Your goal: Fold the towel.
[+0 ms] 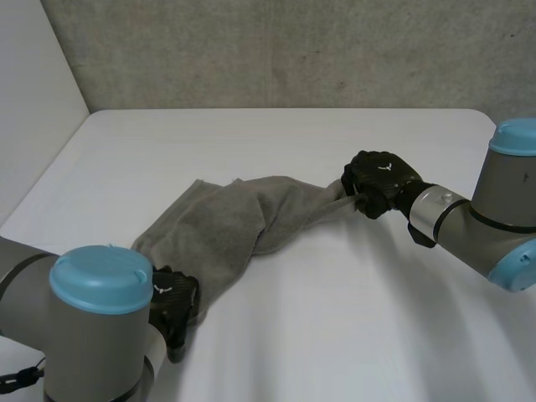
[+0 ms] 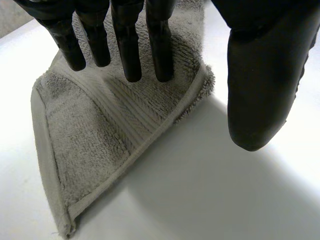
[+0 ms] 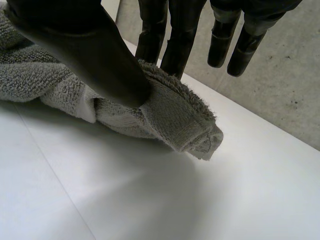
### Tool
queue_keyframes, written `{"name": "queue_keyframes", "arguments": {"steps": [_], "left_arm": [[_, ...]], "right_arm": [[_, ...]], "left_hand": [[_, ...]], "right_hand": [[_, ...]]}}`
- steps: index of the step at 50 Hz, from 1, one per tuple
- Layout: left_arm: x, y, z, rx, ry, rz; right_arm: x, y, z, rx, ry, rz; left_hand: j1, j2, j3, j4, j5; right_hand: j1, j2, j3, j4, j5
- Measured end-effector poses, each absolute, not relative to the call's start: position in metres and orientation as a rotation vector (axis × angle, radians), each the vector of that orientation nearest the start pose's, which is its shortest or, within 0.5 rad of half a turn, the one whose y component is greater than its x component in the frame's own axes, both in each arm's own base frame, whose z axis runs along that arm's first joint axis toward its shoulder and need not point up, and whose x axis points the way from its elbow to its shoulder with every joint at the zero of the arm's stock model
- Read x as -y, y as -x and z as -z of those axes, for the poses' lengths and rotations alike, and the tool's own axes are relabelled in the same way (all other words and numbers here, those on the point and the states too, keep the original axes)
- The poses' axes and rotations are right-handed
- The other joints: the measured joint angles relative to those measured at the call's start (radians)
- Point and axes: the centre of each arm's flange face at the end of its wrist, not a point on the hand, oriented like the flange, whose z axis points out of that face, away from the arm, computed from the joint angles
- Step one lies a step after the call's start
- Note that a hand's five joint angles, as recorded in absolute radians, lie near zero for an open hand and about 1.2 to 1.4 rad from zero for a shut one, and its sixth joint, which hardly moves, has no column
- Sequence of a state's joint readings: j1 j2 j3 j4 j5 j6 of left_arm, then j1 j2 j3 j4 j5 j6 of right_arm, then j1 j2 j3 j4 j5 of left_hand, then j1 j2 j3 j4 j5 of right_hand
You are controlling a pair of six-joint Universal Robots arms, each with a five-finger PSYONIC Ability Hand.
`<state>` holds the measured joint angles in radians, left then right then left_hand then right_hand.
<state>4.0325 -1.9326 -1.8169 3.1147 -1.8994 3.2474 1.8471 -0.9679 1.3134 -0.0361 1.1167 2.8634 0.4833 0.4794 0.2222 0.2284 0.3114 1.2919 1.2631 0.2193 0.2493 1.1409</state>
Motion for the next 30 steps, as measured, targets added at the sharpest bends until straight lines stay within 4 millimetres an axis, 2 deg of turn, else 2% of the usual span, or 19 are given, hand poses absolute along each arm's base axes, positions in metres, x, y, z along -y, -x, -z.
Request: {"name": "queue_keyframes", "arguments": {"steps": [10, 21, 23, 27, 30], "left_arm": [[0.166, 0.261, -0.131, -2.597, -0.807, 1.539], [0.173, 0.264, -0.12, -2.597, -0.802, 1.532], [0.174, 0.264, -0.118, -2.597, -0.8, 1.531], [0.177, 0.264, -0.116, -2.595, -0.789, 1.538], [0.179, 0.263, -0.117, -2.594, -0.78, 1.543]], "right_arm": [[0.328, -0.272, -0.171, -2.035, 1.016, 1.629], [0.327, -0.272, -0.171, -2.035, 1.022, 1.629], [0.327, -0.272, -0.171, -2.034, 1.023, 1.628], [0.326, -0.272, -0.171, -2.034, 1.023, 1.628], [0.327, -0.272, -0.171, -2.034, 1.022, 1.628]], "left_hand": [[0.098, 0.102, 0.0, 0.0, 0.097], [0.27, 0.279, 0.0, 0.0, 0.27], [0.328, 0.35, 0.0, 0.0, 0.335], [0.585, 0.731, 0.0, 0.0, 0.724], [0.717, 0.816, 0.0, 0.0, 0.827]], "right_hand": [[0.0, 0.0, 0.0, 0.0, 0.0], [0.0, 0.0, 0.0, 0.0, 0.0], [0.0, 0.0, 0.0, 0.0, 0.0], [0.0, 0.0, 0.0, 0.0, 0.0], [0.0, 0.0, 0.0, 0.0, 0.0]]}}
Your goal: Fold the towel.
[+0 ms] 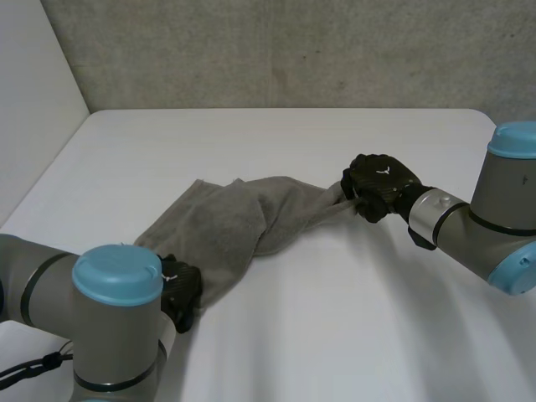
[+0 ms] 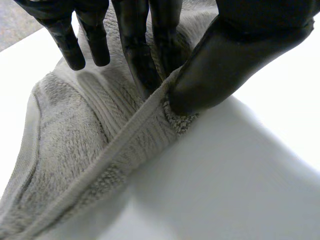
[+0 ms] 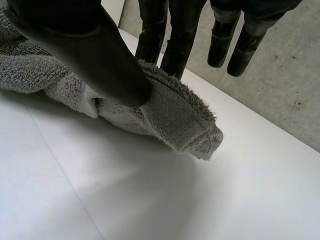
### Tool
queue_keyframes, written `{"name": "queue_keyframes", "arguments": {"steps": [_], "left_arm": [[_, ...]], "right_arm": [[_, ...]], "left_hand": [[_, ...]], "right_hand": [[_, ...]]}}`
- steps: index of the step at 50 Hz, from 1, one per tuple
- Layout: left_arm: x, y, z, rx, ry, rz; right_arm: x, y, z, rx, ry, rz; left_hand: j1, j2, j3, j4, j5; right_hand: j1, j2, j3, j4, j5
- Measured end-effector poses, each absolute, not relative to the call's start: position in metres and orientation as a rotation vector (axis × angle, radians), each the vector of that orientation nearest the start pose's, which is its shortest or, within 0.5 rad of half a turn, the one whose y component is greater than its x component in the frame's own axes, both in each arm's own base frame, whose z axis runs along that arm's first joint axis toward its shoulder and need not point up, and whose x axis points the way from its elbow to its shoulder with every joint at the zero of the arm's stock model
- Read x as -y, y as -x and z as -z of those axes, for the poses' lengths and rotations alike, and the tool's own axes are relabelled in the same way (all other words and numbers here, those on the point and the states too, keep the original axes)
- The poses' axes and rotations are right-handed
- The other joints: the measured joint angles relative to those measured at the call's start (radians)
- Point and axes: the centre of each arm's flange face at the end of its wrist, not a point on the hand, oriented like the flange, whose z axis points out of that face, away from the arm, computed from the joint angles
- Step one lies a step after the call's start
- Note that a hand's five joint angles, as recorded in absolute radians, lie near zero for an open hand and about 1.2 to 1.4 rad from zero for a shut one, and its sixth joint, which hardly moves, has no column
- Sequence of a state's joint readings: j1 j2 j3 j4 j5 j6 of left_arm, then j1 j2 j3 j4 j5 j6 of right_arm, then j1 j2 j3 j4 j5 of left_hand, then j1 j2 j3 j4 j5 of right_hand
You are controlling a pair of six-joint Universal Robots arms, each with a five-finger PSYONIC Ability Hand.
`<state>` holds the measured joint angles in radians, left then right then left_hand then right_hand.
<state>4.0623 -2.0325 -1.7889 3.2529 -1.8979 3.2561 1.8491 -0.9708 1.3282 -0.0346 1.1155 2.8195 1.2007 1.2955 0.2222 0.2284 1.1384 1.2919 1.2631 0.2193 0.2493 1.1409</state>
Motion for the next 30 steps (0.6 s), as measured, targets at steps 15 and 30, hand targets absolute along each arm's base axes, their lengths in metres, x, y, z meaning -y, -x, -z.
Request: {"name": "queue_keyframes", "arguments": {"steps": [15, 30], "left_arm": [[0.217, 0.248, -0.192, -2.469, -0.559, 1.864], [0.251, 0.209, -0.29, -2.189, -0.428, 2.24]], "right_arm": [[0.325, -0.247, -0.22, -2.002, 0.991, 1.667], [0.322, -0.169, -0.315, -1.924, 0.967, 1.78]], "left_hand": [[0.046, 0.001, 0.0, 0.0, 0.01], [0.049, 0.001, 0.0, 0.0, 0.01]], "right_hand": [[0.0, 0.0, 0.0, 0.0, 0.0], [0.0, 0.0, 0.0, 0.0, 0.0]]}}
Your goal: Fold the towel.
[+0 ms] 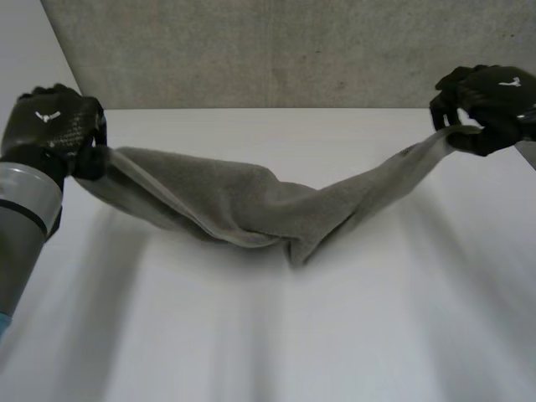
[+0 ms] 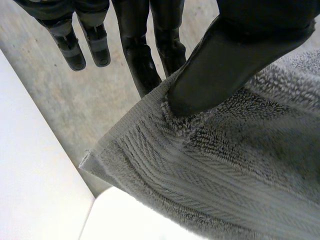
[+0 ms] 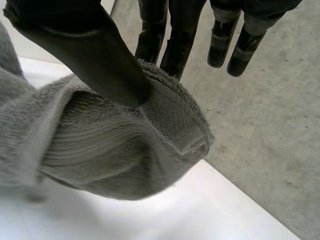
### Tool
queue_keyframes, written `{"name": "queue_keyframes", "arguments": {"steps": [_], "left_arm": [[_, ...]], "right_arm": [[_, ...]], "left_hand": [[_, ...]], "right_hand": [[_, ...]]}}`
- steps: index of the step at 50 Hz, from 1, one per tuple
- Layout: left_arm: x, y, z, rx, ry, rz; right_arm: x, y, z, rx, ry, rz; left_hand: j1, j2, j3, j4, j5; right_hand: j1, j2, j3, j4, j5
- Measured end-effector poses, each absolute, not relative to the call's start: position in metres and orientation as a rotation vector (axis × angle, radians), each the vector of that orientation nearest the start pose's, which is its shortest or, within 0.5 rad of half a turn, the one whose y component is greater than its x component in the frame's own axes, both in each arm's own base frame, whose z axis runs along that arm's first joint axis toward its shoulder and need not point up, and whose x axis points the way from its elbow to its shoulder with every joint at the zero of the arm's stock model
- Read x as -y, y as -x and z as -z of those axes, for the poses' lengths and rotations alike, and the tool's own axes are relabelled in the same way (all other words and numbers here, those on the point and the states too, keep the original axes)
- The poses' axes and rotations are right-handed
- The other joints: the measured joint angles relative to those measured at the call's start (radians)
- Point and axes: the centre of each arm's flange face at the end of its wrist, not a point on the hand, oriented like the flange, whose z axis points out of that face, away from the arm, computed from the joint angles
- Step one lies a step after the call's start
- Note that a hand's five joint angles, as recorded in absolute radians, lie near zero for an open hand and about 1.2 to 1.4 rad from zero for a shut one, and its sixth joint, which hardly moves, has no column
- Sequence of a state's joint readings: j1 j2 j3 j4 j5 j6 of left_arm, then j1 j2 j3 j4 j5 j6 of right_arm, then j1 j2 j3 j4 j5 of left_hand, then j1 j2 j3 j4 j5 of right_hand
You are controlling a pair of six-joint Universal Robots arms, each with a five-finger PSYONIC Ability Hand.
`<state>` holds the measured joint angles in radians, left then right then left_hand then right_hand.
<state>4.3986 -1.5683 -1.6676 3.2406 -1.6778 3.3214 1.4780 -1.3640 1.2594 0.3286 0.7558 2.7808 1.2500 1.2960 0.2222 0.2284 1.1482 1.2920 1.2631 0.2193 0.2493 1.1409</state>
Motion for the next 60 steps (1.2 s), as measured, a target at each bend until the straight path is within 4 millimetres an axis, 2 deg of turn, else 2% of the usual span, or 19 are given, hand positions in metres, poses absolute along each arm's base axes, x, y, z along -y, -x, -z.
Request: {"name": "queue_keyframes", "arguments": {"steps": [6, 12, 17, 24, 30, 35, 38, 40, 41, 42, 43, 44, 45, 46, 49, 52, 55, 58, 60], "left_arm": [[0.253, 0.208, -0.29, -2.195, -0.436, 2.246], [0.254, 0.213, -0.264, -2.287, -0.474, 2.152], [0.25, 0.221, -0.237, -2.388, -0.523, 2.056], [0.245, 0.231, -0.211, -2.485, -0.573, 1.965], [0.247, 0.237, -0.204, -2.498, -0.6, 1.953], [0.269, 0.246, -0.224, -2.401, -0.585, 2.103], [0.293, 0.255, -0.253, -2.266, -0.548, 2.281], [0.311, 0.261, -0.284, -2.129, -0.506, 2.437], [0.315, 0.262, -0.293, -2.087, -0.493, 2.482], [0.32, 0.264, -0.312, -2.002, -0.467, 2.567], [0.322, 0.265, -0.322, -1.959, -0.455, 2.608], [0.323, 0.266, -0.342, -1.872, -0.429, 2.687], [0.323, 0.266, -0.352, -1.829, -0.416, 2.723], [0.321, 0.266, -0.373, -1.733, -0.388, 2.801], [0.305, 0.26, -0.417, -1.52, -0.326, 2.95], [0.291, 0.254, -0.431, -1.441, -0.315, 2.998], [0.284, 0.252, -0.423, -1.462, -0.345, 2.989], [0.281, 0.252, -0.4, -1.557, -0.402, 2.937], [0.279, 0.252, -0.366, -1.692, -0.468, 2.852]], "right_arm": [[0.336, -0.157, -0.299, -1.971, 1.03, 1.756], [0.349, -0.161, -0.245, -2.083, 1.247, 1.622], [0.355, -0.168, -0.211, -2.138, 1.426, 1.535], [0.361, -0.181, -0.19, -2.111, 1.526, 1.518], [0.352, -0.203, -0.186, -2.022, 1.574, 1.506], [0.359, -0.221, -0.204, -1.911, 1.619, 1.643], [0.377, -0.235, -0.236, -1.814, 1.601, 1.875], [0.393, -0.244, -0.276, -1.72, 1.492, 2.121], [0.397, -0.245, -0.288, -1.69, 1.452, 2.184], [0.401, -0.247, -0.315, -1.616, 1.343, 2.313], [0.402, -0.248, -0.331, -1.567, 1.276, 2.376], [0.401, -0.247, -0.356, -1.481, 1.17, 2.463], [0.4, -0.247, -0.369, -1.431, 1.113, 2.499], [0.394, -0.245, -0.397, -1.319, 0.994, 2.556], [0.376, -0.239, -0.441, -1.109, 0.819, 2.563], [0.364, -0.238, -0.441, -1.08, 0.822, 2.479], [0.358, -0.24, -0.418, -1.143, 0.885, 2.378], [0.355, -0.241, -0.387, -1.236, 0.956, 2.279], [0.356, -0.241, -0.35, -1.34, 1.018, 2.18]], "left_hand": [[0.0, 0.0, 0.0, 0.0, 0.0], [0.0, 0.0, 0.0, 0.0, 0.0], [0.0, 0.0, 0.0, 0.0, 0.0], [0.0, 0.0, 0.0, 0.0, 0.0], [0.0, 0.0, 0.0, 0.0, 0.0], [0.0, 0.0, 0.0, 0.0, 0.0], [0.007, 0.0, 0.0, 0.0, 0.0], [0.009, 0.0, 0.0, 0.0, 0.0], [0.009, 0.0, 0.0, 0.0, 0.0], [0.009, 0.0, 0.0, 0.0, 0.0], [0.01, 0.0, 0.0, 0.0, 0.0], [0.01, 0.0, 0.0, 0.0, 0.0], [0.01, 0.0, 0.0, 0.0, 0.0], [0.01, 0.0, 0.0, 0.0, 0.0], [0.01, 0.0, 0.0, 0.0, 0.0], [0.01, 0.0, 0.0, 0.0, 0.0], [0.01, 0.0, 0.0, 0.0, 0.0], [0.01, 0.0, 0.0, 0.0, 0.0], [0.01, 0.0, 0.0, 0.0, 0.0]], "right_hand": [[0.0, 0.0, 0.0, 0.0, 0.0], [0.0, 0.0, 0.0, 0.0, 0.0], [0.001, 0.0, 0.0, 0.0, 0.0], [0.001, 0.0, 0.0, 0.0, 0.0], [0.001, 0.0, 0.0, 0.0, 0.0], [0.001, 0.0, 0.0, 0.0, 0.0], [0.001, 0.0, 0.0, 0.0, 0.0], [0.001, 0.0, 0.0, 0.0, 0.0], [0.001, 0.0, 0.0, 0.0, 0.0], [0.001, 0.0, 0.0, 0.0, 0.0], [0.002, 0.0, 0.0, 0.0, 0.0], [0.002, 0.0, 0.0, 0.0, 0.0], [0.002, 0.0, 0.0, 0.0, 0.0], [0.003, 0.0, 0.0, 0.0, 0.0], [0.004, 0.0, 0.0, 0.0, 0.0], [0.004, 0.0, 0.0, 0.0, 0.005], [0.004, 0.0, 0.0, 0.0, 0.006], [0.004, 0.002, 0.0, 0.0, 0.006], [0.004, 0.003, 0.0, 0.0, 0.006]]}}
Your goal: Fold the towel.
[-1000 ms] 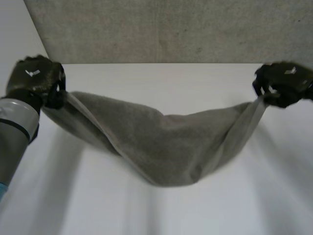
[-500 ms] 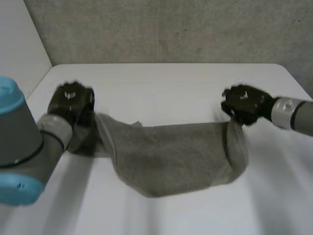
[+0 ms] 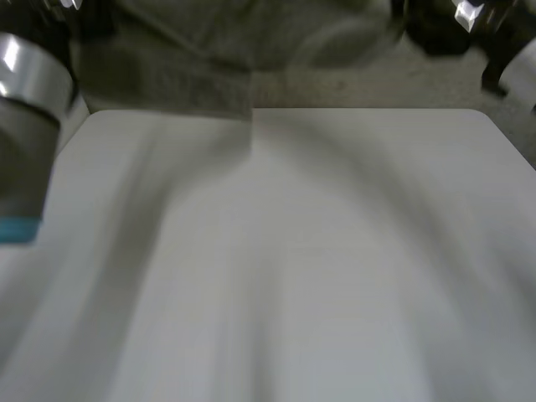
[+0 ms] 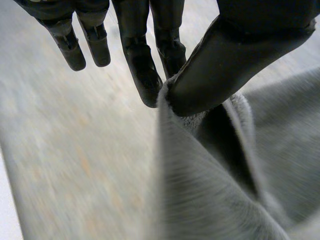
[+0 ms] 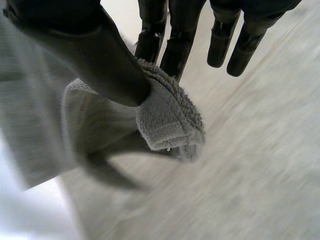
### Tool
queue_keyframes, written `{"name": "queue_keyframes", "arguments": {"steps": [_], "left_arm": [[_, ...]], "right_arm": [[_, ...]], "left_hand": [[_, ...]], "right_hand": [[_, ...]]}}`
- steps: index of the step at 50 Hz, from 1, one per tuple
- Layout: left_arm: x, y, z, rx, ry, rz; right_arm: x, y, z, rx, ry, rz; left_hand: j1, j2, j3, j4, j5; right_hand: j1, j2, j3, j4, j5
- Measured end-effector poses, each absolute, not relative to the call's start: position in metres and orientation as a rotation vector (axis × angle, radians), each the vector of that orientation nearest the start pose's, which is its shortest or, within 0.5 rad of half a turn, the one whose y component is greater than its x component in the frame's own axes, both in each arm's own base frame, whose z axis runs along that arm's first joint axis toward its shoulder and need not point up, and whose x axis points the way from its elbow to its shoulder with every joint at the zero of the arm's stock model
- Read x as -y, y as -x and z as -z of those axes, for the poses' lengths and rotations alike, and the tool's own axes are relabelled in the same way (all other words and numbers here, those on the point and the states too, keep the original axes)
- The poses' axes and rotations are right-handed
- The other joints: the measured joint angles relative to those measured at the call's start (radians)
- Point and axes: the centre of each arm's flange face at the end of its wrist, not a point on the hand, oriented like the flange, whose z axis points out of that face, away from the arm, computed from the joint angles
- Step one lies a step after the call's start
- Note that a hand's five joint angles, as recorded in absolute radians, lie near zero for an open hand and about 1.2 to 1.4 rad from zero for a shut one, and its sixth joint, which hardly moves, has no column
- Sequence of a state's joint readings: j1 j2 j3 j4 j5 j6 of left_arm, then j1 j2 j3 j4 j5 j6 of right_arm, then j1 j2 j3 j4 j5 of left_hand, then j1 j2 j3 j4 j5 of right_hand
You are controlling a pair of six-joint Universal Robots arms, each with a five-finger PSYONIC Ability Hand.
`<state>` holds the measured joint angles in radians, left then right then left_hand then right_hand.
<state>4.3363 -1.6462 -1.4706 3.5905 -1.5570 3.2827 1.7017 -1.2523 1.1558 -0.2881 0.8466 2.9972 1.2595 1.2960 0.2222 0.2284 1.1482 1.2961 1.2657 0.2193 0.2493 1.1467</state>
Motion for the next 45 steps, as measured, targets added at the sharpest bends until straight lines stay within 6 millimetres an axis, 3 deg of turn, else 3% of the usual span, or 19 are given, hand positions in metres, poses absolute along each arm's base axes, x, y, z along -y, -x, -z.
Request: {"name": "queue_keyframes", "arguments": {"steps": [1, 4, 12, 18, 25, 31, 38, 45], "left_arm": [[0.279, 0.252, -0.358, -1.724, -0.482, 2.831], [0.273, 0.25, -0.304, -1.936, -0.556, 2.67], [0.256, 0.245, -0.195, -2.343, -0.664, 2.273], [0.245, 0.246, -0.154, -2.489, -0.717, 2.08], [0.244, 0.244, -0.161, -2.498, -0.713, 2.058], [0.239, 0.241, -0.194, -2.436, -0.688, 2.153], [0.219, 0.236, -0.239, -2.34, -0.671, 2.292], [0.202, 0.23, -0.264, -2.283, -0.661, 2.363]], "right_arm": [[0.357, -0.24, -0.342, -1.363, 1.029, 2.157], [0.36, -0.239, -0.297, -1.482, 1.085, 2.038], [0.362, -0.239, -0.209, -1.679, 1.252, 1.837], [0.354, -0.234, -0.17, -1.787, 1.408, 1.697], [0.346, -0.23, -0.169, -1.841, 1.465, 1.63], [0.337, -0.229, -0.193, -1.825, 1.45, 1.675], [0.324, -0.228, -0.224, -1.77, 1.429, 1.741], [0.314, -0.222, -0.243, -1.719, 1.433, 1.784]], "left_hand": [[0.0, 0.0, 0.0, 0.0, 0.0], [0.0, 0.0, 0.0, 0.0, 0.0], [0.0, 0.004, 0.0, 0.0, 0.0], [0.0, 0.005, 0.0, 0.0, 0.0], [0.0, 0.005, 0.0, 0.0, 0.0], [0.0, 0.005, 0.0, 0.0, 0.0], [0.0, 0.005, 0.0, 0.0, 0.0], [0.0, 0.005, 0.0, 0.0, 0.0]], "right_hand": [[0.0, 0.0, 0.0, 0.0, 0.0], [0.0, 0.0, 0.0, 0.0, 0.0], [0.0, 0.0, 0.0, 0.0, 0.0], [0.0, 0.0, 0.0, 0.0, 0.0], [0.0, 0.0, 0.0, 0.0, 0.0], [0.0, 0.0, 0.0, 0.0, 0.0], [0.0, 0.0, 0.0, 0.0, 0.0], [0.0, 0.0, 0.0, 0.0, 0.0]]}}
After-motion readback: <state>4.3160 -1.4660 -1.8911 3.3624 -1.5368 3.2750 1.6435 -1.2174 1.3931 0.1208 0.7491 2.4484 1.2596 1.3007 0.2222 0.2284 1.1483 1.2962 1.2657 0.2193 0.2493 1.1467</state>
